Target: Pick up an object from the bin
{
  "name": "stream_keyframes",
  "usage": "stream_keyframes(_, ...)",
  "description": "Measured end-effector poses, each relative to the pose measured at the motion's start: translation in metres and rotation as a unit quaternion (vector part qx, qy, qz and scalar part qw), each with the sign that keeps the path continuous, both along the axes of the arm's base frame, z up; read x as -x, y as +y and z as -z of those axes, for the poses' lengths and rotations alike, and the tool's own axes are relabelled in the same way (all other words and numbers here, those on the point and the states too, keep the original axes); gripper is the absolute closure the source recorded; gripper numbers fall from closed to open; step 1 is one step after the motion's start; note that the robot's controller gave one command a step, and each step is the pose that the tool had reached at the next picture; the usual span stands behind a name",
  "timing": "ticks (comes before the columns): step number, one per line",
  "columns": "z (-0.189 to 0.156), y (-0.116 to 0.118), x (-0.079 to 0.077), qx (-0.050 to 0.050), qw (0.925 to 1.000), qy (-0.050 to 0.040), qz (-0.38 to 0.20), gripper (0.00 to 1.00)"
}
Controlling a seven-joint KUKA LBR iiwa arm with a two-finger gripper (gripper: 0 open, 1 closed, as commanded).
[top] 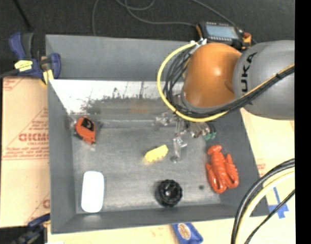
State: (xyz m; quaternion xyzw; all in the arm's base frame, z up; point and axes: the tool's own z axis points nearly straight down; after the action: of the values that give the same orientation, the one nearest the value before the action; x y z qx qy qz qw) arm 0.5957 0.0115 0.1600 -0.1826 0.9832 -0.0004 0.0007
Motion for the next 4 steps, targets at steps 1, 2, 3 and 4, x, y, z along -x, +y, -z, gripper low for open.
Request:
stream_keyframes(1,0.028,-0.002,-0.016,0.000,0.9972,-0.0024,-0.075,0.00)
stream_keyframes(2,0.066,0.004,-0.021,0.000,0.9890,-0.0010,-0.148,0.00)
stream_keyframes(3,0.087,0.016,-0.028,0.000,0.9810,-0.0023,-0.194,1.00)
stream_keyframes(4,0.087,0.016,-0.028,-0.001,0.9810,-0.0022,-0.194,1.00)
